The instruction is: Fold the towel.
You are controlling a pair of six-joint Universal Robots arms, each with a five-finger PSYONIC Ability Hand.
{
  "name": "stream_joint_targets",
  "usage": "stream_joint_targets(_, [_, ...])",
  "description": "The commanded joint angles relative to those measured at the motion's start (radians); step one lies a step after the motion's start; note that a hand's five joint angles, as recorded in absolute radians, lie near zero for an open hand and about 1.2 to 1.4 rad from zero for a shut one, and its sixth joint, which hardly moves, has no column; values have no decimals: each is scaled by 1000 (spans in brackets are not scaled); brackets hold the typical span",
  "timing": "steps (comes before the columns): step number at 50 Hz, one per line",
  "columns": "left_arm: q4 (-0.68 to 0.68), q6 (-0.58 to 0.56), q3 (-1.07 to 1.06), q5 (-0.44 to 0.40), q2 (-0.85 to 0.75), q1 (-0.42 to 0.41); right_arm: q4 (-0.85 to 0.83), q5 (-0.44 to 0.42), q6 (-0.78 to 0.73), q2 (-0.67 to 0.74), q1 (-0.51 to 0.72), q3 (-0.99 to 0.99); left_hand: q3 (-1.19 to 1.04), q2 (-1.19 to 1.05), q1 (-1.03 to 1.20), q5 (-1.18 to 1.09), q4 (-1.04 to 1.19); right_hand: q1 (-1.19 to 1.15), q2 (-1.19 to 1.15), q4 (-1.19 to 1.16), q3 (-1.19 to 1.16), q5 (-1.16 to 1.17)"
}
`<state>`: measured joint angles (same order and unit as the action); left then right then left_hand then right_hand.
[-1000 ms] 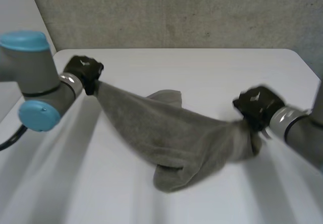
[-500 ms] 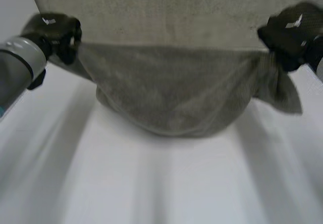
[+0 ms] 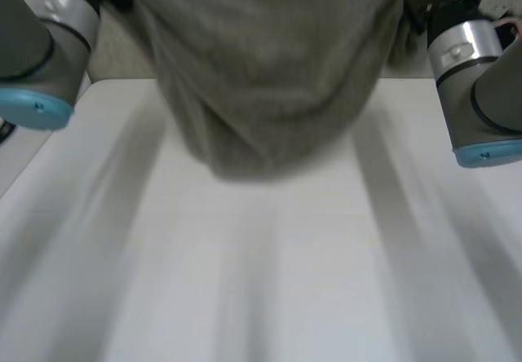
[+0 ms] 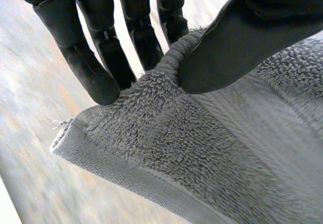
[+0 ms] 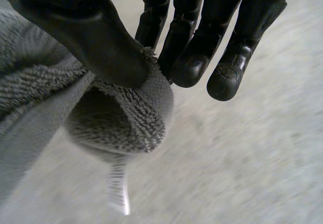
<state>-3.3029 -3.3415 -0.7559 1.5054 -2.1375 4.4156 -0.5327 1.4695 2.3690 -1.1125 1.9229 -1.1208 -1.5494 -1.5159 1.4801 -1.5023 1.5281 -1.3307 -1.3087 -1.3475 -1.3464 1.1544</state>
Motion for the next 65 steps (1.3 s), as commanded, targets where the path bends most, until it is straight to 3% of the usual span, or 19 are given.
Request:
stream_joint_targets(1, [-61,53,-187,16,125,-1,-28,-90,53,-150,13,-190,153,120,-84,281,-132,-66,-88,-49,-50,67])
stream_joint_targets(9, [-47,45,-510,-44,148,5,301,-218,26,-176,-9,-358,153,120,-84,281,-132,-66,-88,-49,-50,67])
stream_joint_targets(12, [-27,33,-629,-60,148,11,387,-264,-45,-168,-24,-452,153,120,-84,281,-132,-66,-88,-49,-50,67])
stream_joint_targets(15, [-15,-19,-772,-70,148,13,416,-330,-248,-150,-79,-611,153,120,-84,281,-132,-66,-88,-49,-50,67])
stream_joint_targets(22, [-17,-111,-891,-74,180,16,427,-325,-483,-104,-134,-717,153,120,-84,281,-132,-66,-88,-49,-50,67])
stream_joint_targets(29, [-21,-125,-935,-74,252,30,488,-321,-496,-164,-163,-751,153,120,-84,281,-132,-66,-88,-49,-50,67])
stream_joint_targets(38, [-21,-122,-979,-76,367,30,893,-373,-527,-296,-242,-752,153,120,-84,281,-132,-66,-88,-49,-50,67])
stream_joint_targets(42, [-20,-122,-988,-74,392,30,1106,-431,-652,-343,-335,-732,153,120,-84,281,-132,-66,-88,-49,-50,67])
stream_joint_targets(43, [-17,-122,-991,-74,396,30,1152,-460,-687,-349,-363,-720,153,120,-84,281,-132,303,281,319,318,-301])
stream_joint_targets(44, [-17,-122,-991,-74,396,30,1152,-460,-688,-349,-363,-720,153,120,-84,281,-132,306,284,323,322,-304])
stream_joint_targets(45, [-18,-122,-993,-74,398,30,1175,-498,-698,-351,-383,-702,153,120,-84,281,-132,771,749,788,787,-770])
stream_joint_targets(46, [-17,-122,-994,-74,399,28,1175,-544,-692,-352,-395,-685,153,120,-84,281,-132,1069,1048,1086,1085,-1068])
stream_joint_targets(48, [-17,-122,-994,-74,398,28,1172,-587,-674,-355,-403,-666,153,120,-84,281,-132,1156,1134,1173,1172,-1154])
stream_joint_targets(52, [-18,-122,-994,-76,398,27,1168,-660,-562,-356,-406,-600,153,120,-84,281,-132,1156,1134,1173,1172,-1154])
stream_joint_targets(54, [-20,-122,-993,-76,396,30,1165,-693,-344,-334,-395,-515,153,120,-84,281,-132,1156,1134,1173,1172,-1154])
stream_joint_targets(55, [-20,-122,-993,-76,396,30,1165,-693,-343,-334,-395,-514,153,120,-84,281,-132,1156,1134,1173,1172,-1154])
stream_joint_targets(57, [-23,-122,-988,-74,395,33,1154,-696,-130,-270,-391,-420,153,120,-84,281,-132,1156,1134,1173,1172,-1154])
stream_joint_targets(60, [-24,-122,-984,-74,395,34,1130,-690,46,-181,-375,-325,153,120,-84,281,-132,1156,1134,1173,1172,-1154])
stream_joint_targets(65, [-30,-122,-979,-74,395,38,1085,-664,240,-93,-325,-223,153,120,-84,281,-132,1156,1134,1173,1172,-1154])
